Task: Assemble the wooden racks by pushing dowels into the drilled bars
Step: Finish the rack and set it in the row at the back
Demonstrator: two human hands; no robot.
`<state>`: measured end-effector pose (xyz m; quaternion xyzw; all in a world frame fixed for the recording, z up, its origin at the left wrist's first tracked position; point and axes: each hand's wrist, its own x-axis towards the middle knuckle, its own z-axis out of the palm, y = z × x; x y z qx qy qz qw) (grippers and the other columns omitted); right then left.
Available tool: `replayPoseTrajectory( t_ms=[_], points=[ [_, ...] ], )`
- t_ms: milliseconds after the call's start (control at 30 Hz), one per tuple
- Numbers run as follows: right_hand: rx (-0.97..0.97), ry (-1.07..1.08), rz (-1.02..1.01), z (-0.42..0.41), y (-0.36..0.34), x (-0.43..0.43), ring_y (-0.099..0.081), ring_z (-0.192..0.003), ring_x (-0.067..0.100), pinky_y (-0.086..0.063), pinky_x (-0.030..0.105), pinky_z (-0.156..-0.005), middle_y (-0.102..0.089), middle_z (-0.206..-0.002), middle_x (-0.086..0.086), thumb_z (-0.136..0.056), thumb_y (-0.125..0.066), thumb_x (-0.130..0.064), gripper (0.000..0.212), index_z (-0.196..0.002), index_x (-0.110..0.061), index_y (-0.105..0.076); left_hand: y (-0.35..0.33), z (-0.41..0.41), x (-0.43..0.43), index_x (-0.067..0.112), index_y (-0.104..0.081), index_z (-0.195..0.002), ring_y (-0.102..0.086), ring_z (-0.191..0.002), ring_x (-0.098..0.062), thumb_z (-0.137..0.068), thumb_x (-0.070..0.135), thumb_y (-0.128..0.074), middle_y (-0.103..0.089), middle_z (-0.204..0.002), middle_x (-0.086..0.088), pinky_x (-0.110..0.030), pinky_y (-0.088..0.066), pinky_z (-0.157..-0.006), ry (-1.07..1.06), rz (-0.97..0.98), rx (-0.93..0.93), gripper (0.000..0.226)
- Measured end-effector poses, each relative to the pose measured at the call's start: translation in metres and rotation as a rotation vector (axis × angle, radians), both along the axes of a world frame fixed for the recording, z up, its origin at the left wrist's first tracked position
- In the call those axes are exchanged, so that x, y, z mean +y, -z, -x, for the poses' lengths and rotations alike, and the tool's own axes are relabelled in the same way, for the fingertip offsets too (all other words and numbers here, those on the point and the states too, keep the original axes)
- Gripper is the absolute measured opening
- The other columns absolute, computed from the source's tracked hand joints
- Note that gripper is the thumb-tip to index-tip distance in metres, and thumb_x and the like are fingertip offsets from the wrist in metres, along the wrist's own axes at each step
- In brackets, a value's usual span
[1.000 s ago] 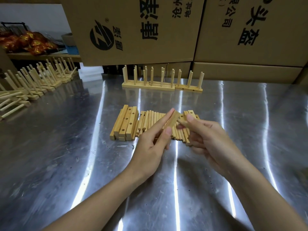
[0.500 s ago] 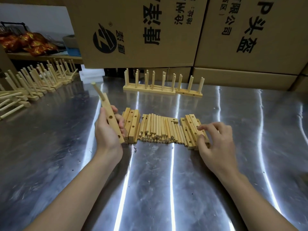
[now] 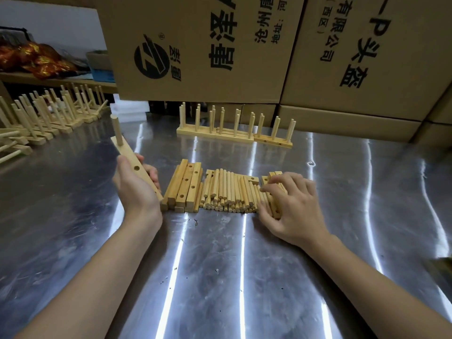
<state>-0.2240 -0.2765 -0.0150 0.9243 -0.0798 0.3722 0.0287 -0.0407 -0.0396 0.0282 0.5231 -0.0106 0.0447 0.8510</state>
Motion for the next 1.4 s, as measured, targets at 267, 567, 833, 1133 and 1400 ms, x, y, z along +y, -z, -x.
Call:
replayPoseTrajectory(
  t_ms=[267,567,833,1133,1400],
  points=[
    [0.16,0.026,0.009,-0.002,0.0,-0.006,-0.045,-0.143,0.024,-0.032,0.048,-0.11,-0.061,-0.138,-0.005,-0.086,-0.066,-0.064,0.046,-0.112,-0.029,-0.079,0.005,0.008,-0.012,0.024,-0.052,-0.089,-0.044,-0.053,-0.01,-0.107,0.045,-0.027,-0.048,-0.054,0.009,-0.026,-0.033,-0.049,-0.014,-0.114,-0.204,0.038],
    [0.097,-0.074,0.036,0.002,0.0,-0.005,-0.052,-0.138,0.02,-0.035,0.046,-0.107,-0.066,-0.131,-0.009,-0.088,-0.072,-0.052,0.027,-0.098,-0.029,-0.082,0.004,0.032,-0.019,0.023,-0.055,-0.091,-0.042,-0.052,-0.01,-0.117,0.034,-0.025,-0.048,-0.054,0.008,-0.023,-0.034,-0.048,0.06,-0.194,-0.393,0.041],
    [-0.407,-0.09,-0.586,0.008,-0.013,0.012,-0.063,-0.086,0.007,-0.043,0.014,-0.074,-0.068,-0.093,-0.01,-0.107,-0.055,-0.025,0.015,-0.104,-0.024,-0.069,0.002,0.042,-0.021,0.018,-0.057,-0.095,-0.043,-0.053,-0.008,-0.117,0.038,-0.026,-0.049,-0.057,0.006,-0.019,-0.037,-0.049,0.23,-0.17,-0.336,0.044],
    [-0.306,-0.381,-1.285,0.016,-0.013,0.067,-0.075,-0.09,0.016,-0.056,0.024,-0.065,-0.078,-0.101,0.005,-0.111,-0.047,-0.019,0.022,-0.103,-0.018,-0.066,0.007,0.069,-0.031,0.017,-0.058,-0.098,-0.041,-0.051,-0.012,-0.115,0.047,-0.033,-0.05,-0.063,0.0,-0.023,-0.035,-0.044,0.691,-0.061,-0.072,0.043],
    [-0.288,-0.458,-1.357,0.012,-0.009,0.088,-0.067,-0.063,0.028,-0.058,0.035,-0.053,-0.059,-0.072,0.001,-0.112,-0.044,-0.033,0.019,-0.111,-0.023,-0.061,0.012,0.075,-0.034,0.017,-0.061,-0.097,-0.041,-0.051,-0.011,-0.113,0.046,-0.036,-0.05,-0.066,0.0,-0.023,-0.033,-0.043,0.876,-0.091,-0.018,0.042]
  ],
)
